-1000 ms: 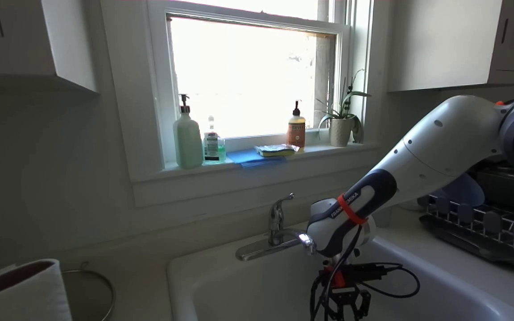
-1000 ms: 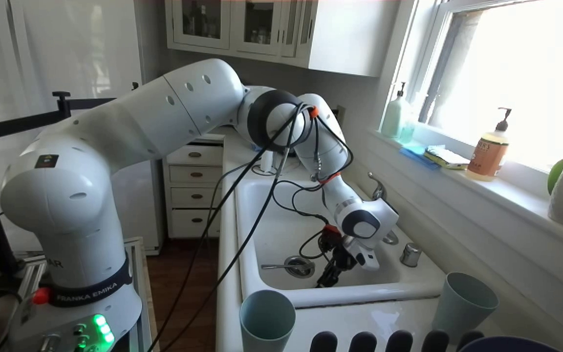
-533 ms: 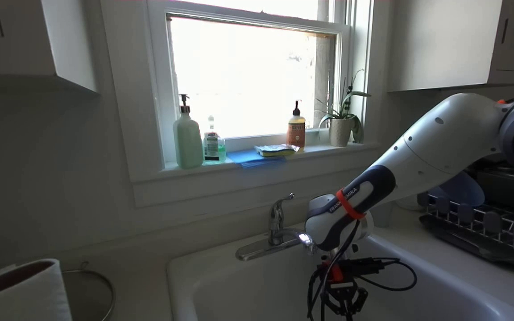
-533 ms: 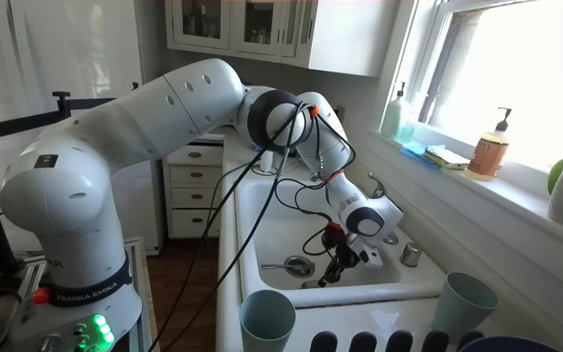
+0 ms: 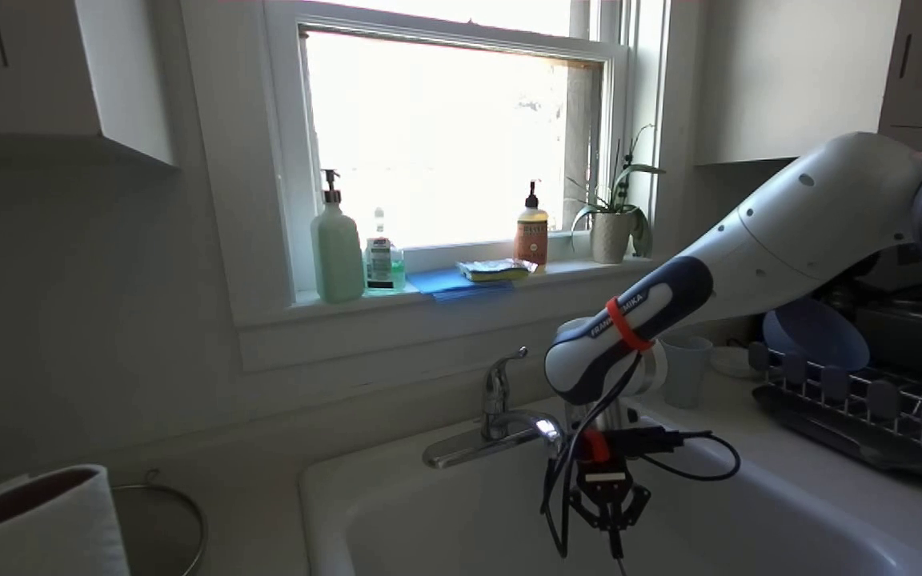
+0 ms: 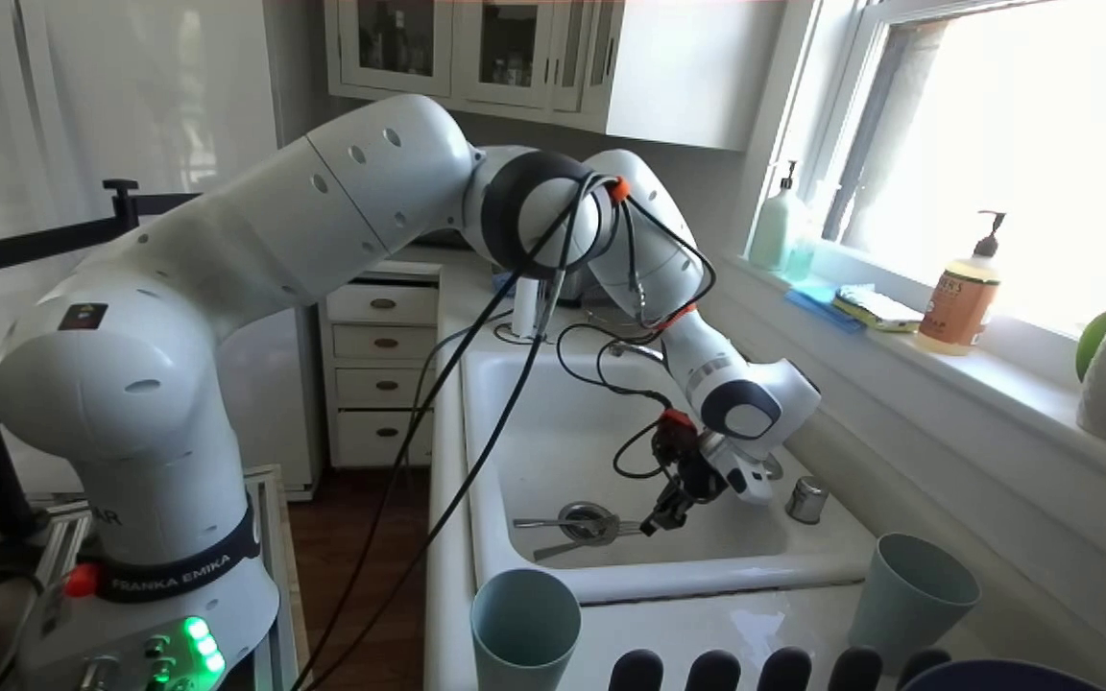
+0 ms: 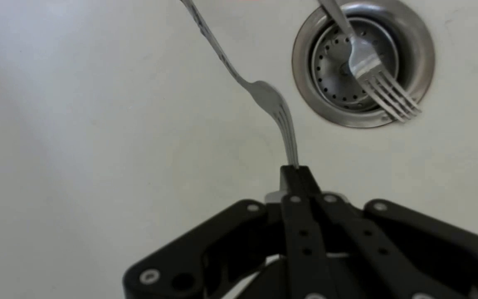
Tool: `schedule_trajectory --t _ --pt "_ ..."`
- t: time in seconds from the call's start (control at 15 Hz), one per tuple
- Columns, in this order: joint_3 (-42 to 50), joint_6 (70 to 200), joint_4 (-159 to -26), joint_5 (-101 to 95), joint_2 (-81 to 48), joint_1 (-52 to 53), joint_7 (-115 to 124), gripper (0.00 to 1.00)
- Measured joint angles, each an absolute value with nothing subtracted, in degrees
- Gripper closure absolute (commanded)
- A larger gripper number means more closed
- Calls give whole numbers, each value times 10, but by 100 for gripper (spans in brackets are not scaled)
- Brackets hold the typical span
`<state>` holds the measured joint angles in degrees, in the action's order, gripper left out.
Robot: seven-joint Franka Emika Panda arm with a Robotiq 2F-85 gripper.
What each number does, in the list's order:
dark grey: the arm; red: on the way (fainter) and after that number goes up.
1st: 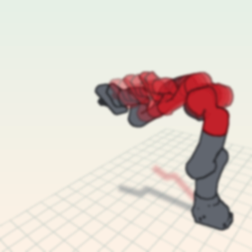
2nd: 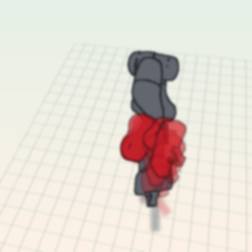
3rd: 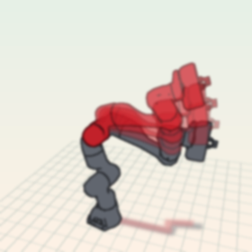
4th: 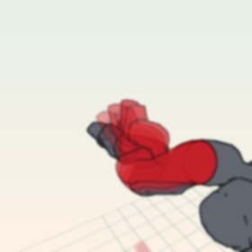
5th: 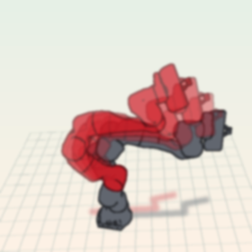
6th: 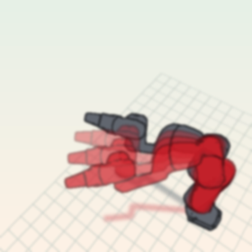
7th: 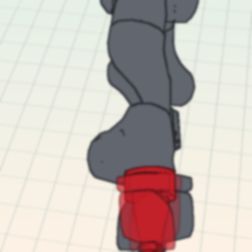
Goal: Remove the fork from the grey cup and put it in the sink, then pick another fork from the sink and put it in the grey cup
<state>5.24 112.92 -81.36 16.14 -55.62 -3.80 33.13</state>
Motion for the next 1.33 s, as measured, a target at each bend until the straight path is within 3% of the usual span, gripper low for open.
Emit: schedule_trajectory --t 0.73,1.33 --pt "43 1099 -846 185 -423 -62 199 100" --pt "41 1231 -939 194 -331 -80 77 99"
